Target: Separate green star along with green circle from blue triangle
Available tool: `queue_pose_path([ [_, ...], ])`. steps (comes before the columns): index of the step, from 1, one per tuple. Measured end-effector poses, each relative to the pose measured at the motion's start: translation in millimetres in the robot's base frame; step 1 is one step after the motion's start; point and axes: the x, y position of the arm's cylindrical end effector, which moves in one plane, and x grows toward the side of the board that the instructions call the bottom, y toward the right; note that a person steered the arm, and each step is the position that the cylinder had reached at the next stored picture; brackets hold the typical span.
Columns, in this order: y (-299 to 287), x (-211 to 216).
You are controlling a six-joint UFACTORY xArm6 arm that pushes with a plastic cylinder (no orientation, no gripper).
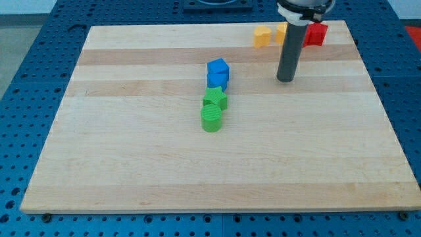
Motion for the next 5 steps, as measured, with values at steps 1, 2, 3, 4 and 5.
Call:
queue_pose_path([
  [1,-11,2],
  [2,-41,12],
  [3,-45,15],
  [4,-67,35],
  [5,-69,35],
])
